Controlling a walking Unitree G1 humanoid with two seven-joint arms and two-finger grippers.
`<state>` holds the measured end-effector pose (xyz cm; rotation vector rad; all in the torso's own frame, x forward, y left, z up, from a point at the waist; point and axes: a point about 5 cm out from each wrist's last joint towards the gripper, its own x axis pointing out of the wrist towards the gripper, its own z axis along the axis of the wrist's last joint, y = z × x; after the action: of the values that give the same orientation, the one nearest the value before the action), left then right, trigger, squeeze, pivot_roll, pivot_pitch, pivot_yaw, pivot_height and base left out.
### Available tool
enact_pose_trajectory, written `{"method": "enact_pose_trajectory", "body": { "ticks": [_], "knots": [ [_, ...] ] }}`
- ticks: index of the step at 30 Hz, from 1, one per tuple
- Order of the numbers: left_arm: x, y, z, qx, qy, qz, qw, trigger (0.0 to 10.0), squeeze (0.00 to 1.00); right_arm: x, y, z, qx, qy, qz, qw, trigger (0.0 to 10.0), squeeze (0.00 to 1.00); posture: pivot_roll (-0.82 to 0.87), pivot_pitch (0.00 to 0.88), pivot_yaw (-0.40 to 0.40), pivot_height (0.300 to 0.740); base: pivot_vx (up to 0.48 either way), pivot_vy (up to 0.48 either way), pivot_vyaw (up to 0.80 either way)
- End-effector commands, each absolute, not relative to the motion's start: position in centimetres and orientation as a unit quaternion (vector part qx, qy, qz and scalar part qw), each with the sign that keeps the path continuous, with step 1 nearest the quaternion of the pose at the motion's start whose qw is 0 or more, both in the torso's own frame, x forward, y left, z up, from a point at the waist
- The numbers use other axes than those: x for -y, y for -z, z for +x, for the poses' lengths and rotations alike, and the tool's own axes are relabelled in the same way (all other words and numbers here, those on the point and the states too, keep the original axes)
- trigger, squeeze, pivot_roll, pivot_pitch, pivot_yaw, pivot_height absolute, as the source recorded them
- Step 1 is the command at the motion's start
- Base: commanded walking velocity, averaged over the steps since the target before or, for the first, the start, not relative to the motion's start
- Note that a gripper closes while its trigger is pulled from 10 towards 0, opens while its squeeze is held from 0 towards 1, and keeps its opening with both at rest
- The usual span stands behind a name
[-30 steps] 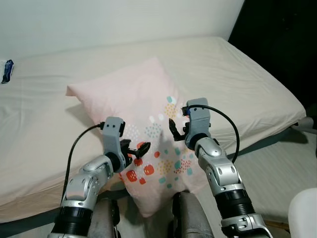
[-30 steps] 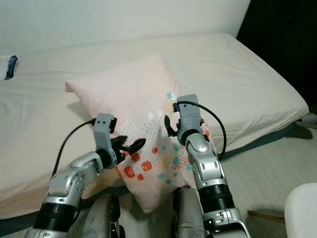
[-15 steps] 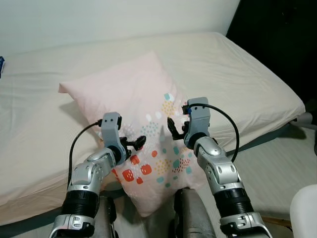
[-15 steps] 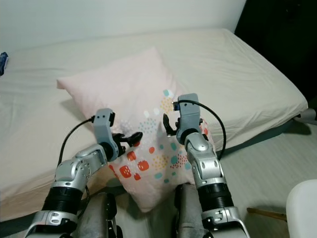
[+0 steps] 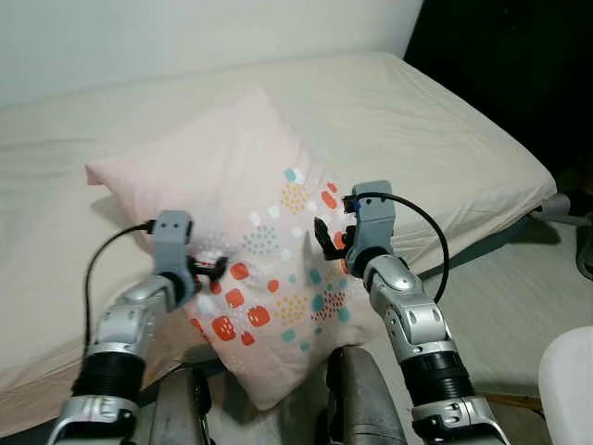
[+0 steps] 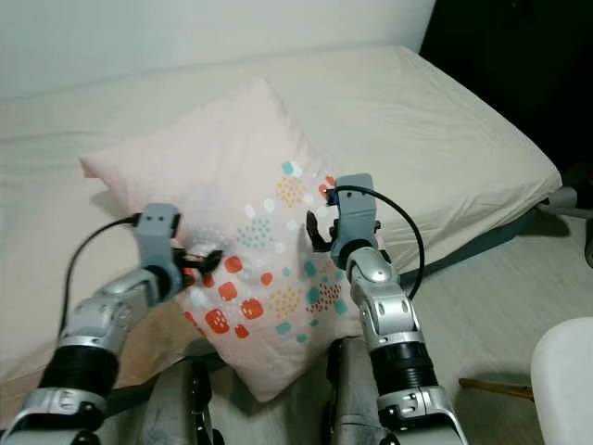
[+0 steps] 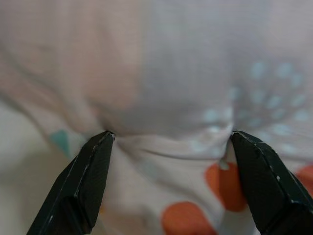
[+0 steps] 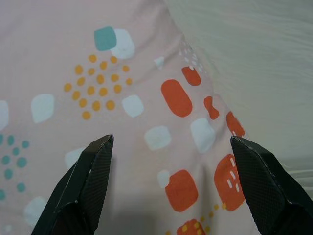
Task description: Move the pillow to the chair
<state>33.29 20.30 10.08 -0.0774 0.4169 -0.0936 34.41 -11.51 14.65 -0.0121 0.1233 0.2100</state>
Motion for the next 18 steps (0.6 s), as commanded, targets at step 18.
{"method": "enact_pose_trajectory", "body": {
  "ticks": [18],
  "knots": [
    [-24.9,-7.4,31.2,-0.299,0.006,-0.077,0.951,10.0,0.00,11.7,-14.7,34.4,-0.060,-0.102,-0.002,0.993,10.0,0.00,0.03,0.144,-0.044,0.574,0.000,0.000,0.00]
  ]
}}
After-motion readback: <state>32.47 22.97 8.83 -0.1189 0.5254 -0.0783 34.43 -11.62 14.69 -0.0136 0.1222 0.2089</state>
